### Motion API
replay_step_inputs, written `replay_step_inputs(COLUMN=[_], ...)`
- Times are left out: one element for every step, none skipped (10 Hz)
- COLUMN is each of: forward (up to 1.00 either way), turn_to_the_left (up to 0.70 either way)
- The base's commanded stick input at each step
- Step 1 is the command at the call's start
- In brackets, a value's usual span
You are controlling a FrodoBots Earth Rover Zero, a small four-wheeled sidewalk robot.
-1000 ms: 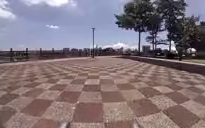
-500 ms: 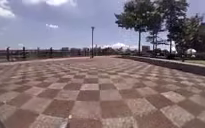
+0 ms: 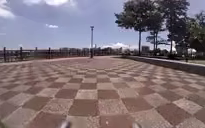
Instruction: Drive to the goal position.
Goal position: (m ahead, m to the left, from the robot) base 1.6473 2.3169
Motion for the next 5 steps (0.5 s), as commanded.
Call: replay_step_inputs(forward=[0.7, 0.7, 0.7, 0.7, 0.7], turn_to_the_left=[0.0, 0.0, 0.0, 0.0, 0.0])
